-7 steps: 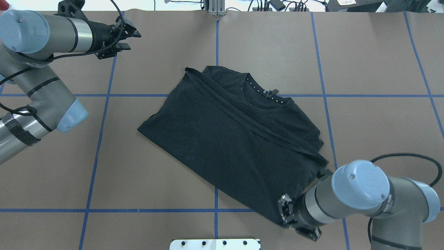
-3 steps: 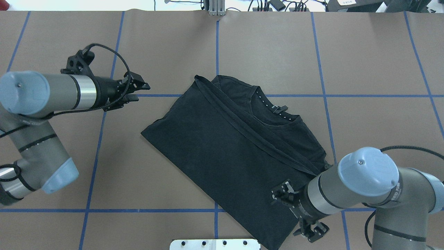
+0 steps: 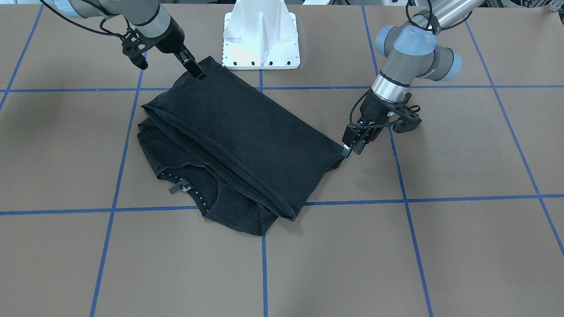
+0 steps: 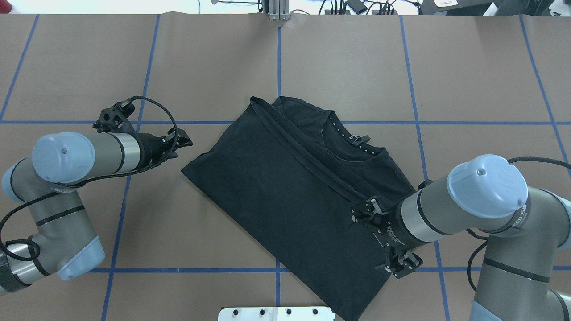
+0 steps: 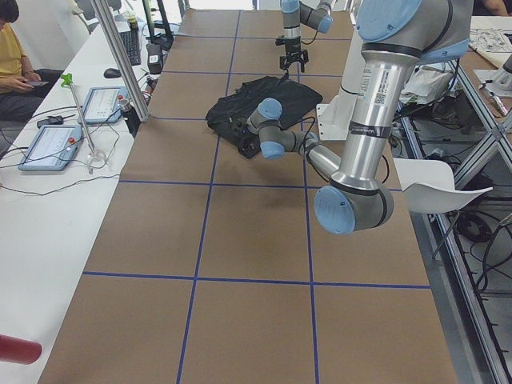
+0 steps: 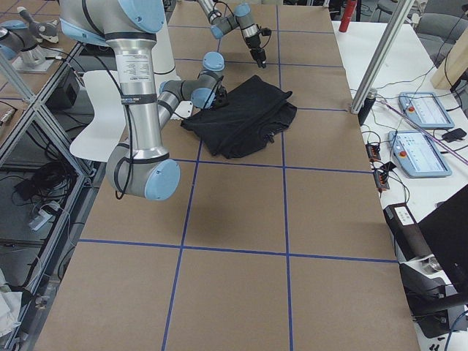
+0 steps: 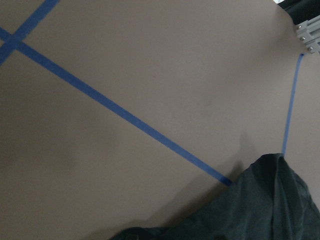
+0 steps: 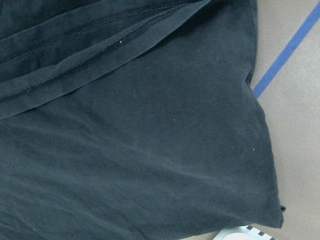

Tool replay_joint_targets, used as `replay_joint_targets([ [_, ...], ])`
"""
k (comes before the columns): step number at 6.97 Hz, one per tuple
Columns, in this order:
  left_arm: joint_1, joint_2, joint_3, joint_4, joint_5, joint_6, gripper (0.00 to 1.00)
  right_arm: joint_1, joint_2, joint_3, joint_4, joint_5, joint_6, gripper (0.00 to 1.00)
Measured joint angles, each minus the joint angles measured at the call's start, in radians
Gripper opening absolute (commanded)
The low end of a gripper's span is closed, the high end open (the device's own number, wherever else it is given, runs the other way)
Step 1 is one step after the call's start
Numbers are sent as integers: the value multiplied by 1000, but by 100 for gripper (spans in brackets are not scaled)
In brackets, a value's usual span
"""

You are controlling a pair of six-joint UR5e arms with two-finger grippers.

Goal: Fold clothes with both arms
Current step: 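Grasp the shirt's side edge with the left gripper while right holds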

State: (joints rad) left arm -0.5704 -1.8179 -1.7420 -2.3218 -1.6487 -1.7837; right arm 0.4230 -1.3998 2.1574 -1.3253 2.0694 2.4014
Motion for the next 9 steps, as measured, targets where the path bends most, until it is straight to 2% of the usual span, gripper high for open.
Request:
replay_joint_targets([
  [9, 50, -3, 64, 6, 12, 1, 55, 12, 15, -17, 0, -5, -1, 100],
])
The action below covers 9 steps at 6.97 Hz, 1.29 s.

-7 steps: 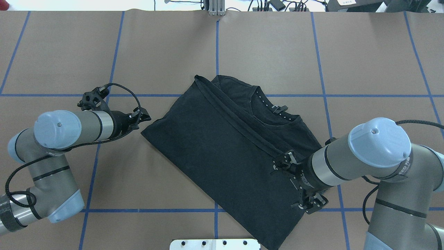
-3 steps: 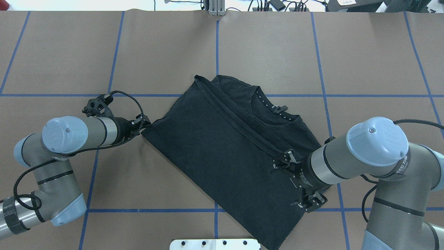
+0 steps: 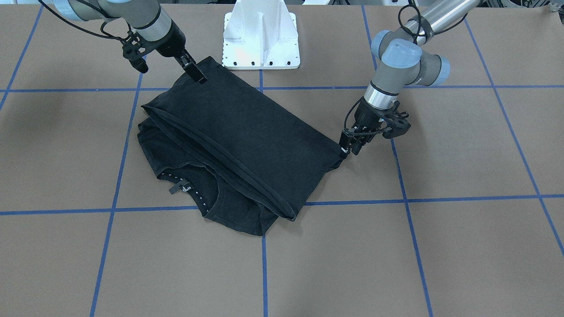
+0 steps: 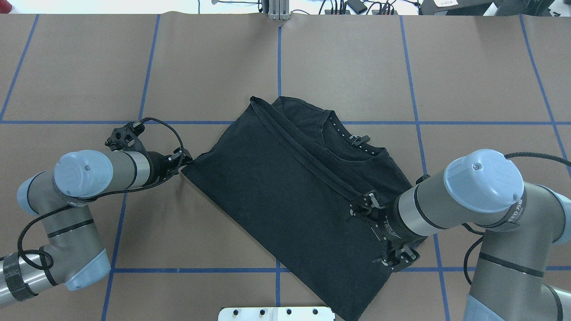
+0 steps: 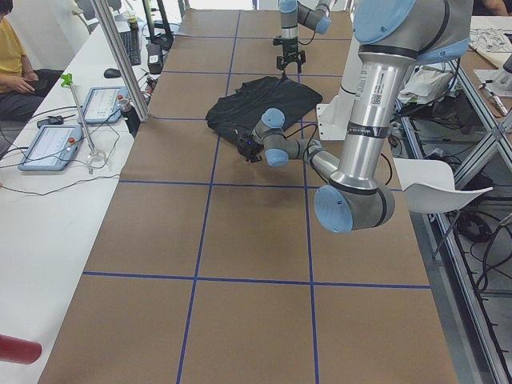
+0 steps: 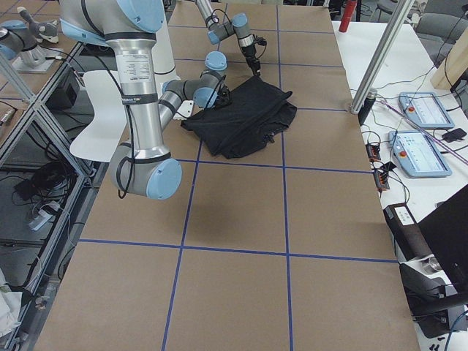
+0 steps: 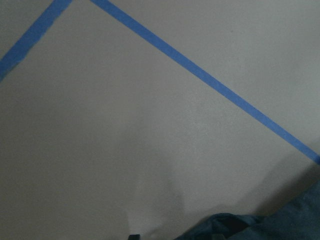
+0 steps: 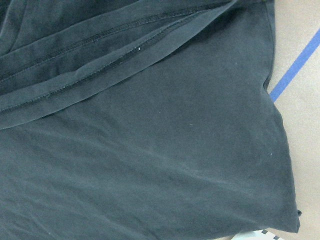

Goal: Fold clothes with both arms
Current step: 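Grasp the shirt's side edge with the left gripper while right holds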

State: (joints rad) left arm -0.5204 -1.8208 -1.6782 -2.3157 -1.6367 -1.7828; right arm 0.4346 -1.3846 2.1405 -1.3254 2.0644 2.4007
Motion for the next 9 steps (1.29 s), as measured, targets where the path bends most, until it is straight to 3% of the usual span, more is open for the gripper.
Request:
replay_joint_targets([
  [4, 5, -2, 5, 0, 0, 0, 44, 4, 1, -1, 0, 4, 0, 100],
  [5, 5, -2, 5, 0, 0, -1, 13, 6, 0, -1, 0, 6, 0, 100],
  [6, 5, -2, 5, 0, 0, -1, 0, 7, 0, -1, -1, 6, 0, 100],
  [9, 5, -2, 1, 0, -1, 1, 0, 9, 1, -3, -1, 6, 0, 100],
])
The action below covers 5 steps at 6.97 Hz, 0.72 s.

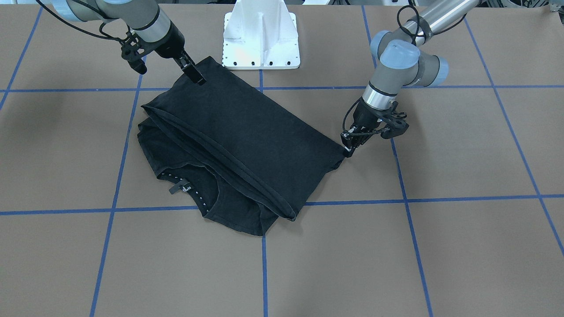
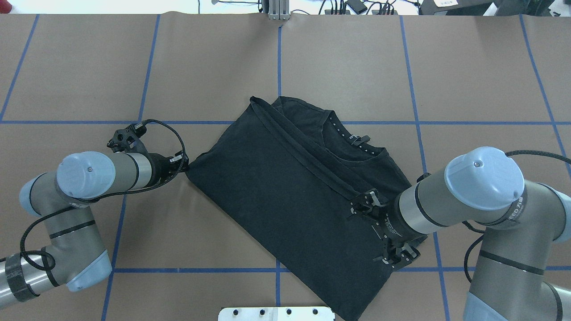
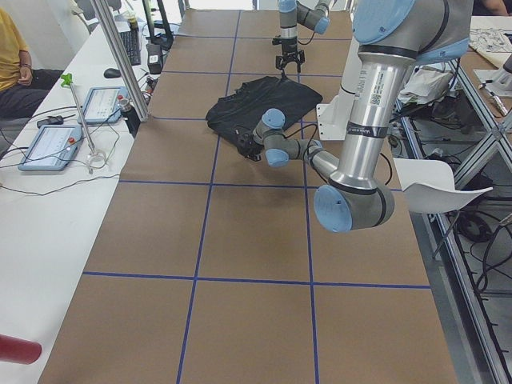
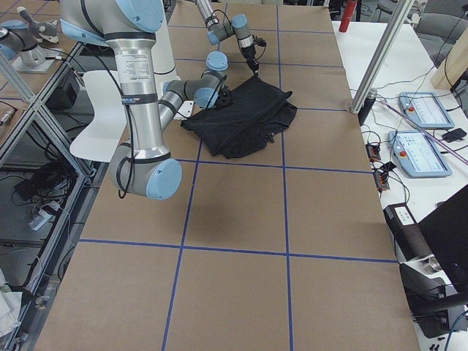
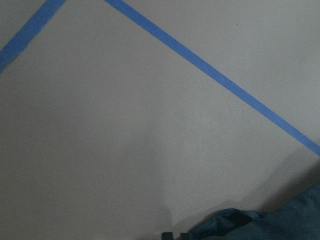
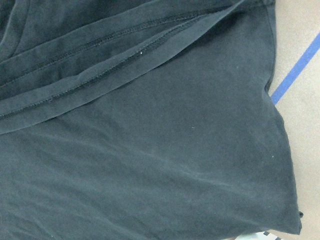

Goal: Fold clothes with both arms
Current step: 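Grasp the shirt's side edge with the left gripper while right holds, then fold the side edge over with the left gripper toward the right gripper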

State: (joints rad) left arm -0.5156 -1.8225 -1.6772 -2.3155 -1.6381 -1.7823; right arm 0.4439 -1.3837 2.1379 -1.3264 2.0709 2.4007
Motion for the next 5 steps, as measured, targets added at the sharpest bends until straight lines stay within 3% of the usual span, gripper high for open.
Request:
replay_joint_targets([
  [3, -17, -23, -9, -3, -3, 30, 0, 7, 0, -1, 0, -1, 0, 100],
  [5, -102, -109, 31, -3, -9, 107, 0, 25, 0, 0, 1, -1, 0, 100],
])
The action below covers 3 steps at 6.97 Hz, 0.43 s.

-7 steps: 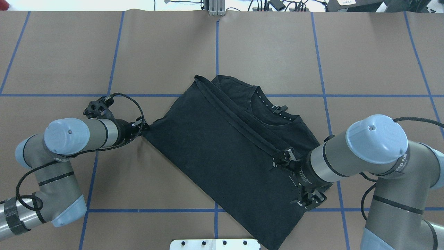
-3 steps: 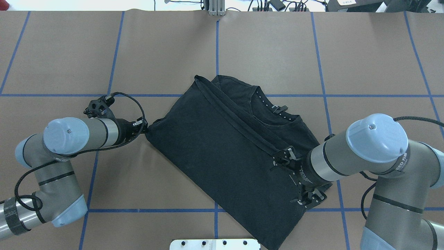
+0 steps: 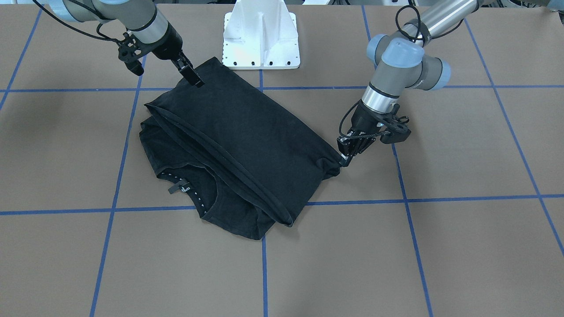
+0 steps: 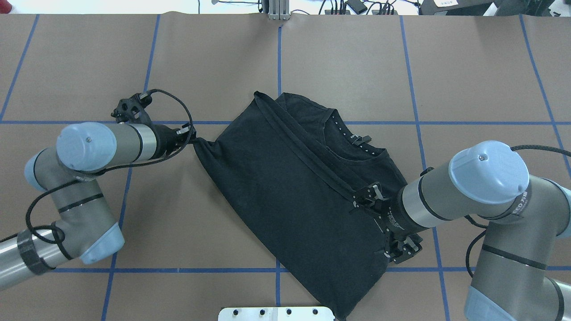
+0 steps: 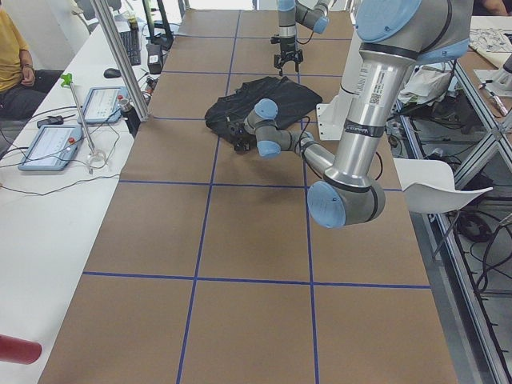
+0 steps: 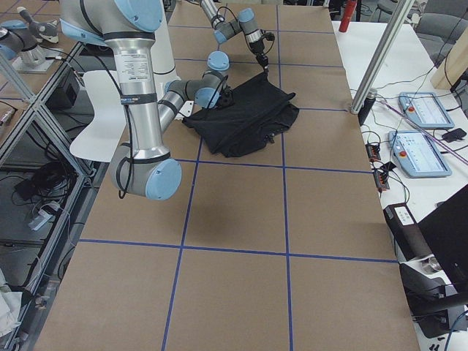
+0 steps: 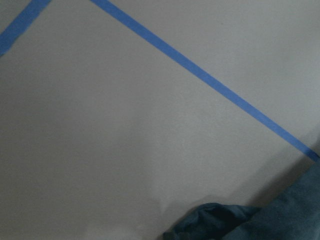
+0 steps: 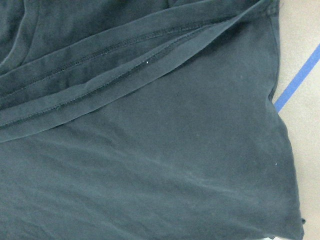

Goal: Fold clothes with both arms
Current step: 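Fold the side edge over with the left gripper toward the right gripper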

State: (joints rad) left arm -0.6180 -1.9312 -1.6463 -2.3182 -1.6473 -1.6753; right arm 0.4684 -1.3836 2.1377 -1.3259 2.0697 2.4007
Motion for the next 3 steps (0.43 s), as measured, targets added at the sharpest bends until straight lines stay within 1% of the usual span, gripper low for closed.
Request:
replay_joint_targets([
  [1, -55, -75, 69, -2, -3, 33, 0, 12, 0, 1, 1, -1, 0, 100],
  [2, -104, -171, 177, -9, -5, 64, 0, 26, 0, 1, 1, -2, 0, 100],
  [3, -146, -291, 336, -43, -10, 93, 0, 45, 0, 2, 2, -6, -6, 100],
])
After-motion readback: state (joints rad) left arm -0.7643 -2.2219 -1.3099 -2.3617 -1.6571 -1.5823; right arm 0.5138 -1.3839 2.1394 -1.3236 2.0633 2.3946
